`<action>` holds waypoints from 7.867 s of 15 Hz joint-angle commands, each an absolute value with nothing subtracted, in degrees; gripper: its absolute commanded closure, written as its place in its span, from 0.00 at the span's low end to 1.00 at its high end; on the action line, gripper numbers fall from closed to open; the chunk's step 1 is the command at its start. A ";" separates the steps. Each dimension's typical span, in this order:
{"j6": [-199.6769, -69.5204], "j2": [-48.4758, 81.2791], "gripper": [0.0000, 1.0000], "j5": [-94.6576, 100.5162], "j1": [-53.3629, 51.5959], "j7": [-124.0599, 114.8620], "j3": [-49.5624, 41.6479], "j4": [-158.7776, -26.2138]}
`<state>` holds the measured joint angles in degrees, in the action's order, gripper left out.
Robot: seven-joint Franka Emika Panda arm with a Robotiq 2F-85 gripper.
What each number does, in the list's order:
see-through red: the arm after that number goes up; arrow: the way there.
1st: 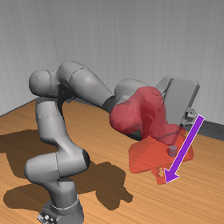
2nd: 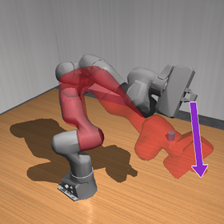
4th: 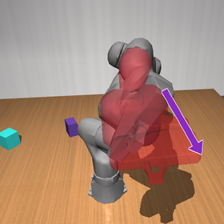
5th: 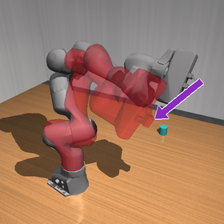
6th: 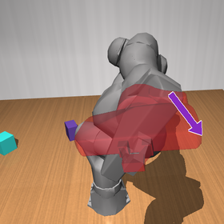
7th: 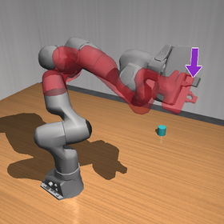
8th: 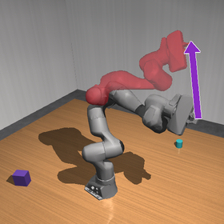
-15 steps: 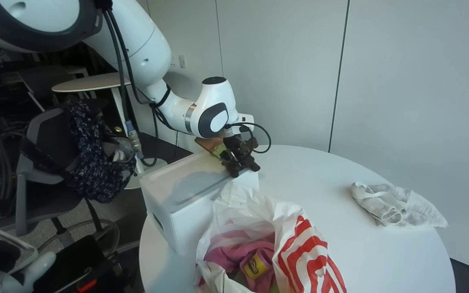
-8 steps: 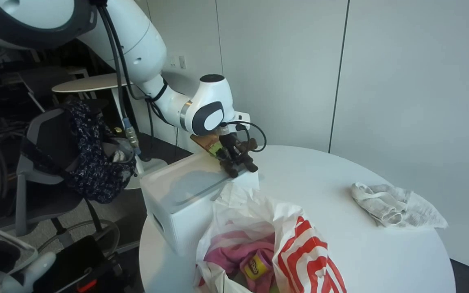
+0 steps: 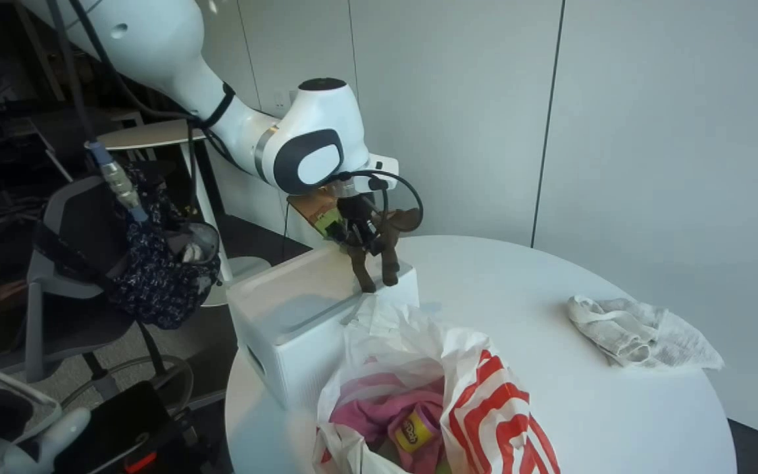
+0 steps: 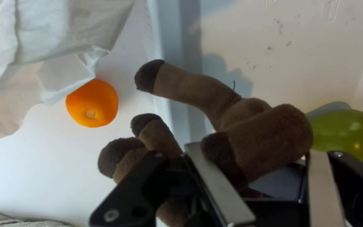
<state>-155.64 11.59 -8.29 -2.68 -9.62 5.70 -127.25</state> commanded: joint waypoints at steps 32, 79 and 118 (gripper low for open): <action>-125.03 20.07 0.97 6.36 1.99 -24.04 -6.79 -124.43; -140.30 11.52 0.00 6.59 -11.58 -37.51 8.52 -116.06; -120.32 45.82 0.00 5.05 -22.32 -69.75 -0.69 -74.07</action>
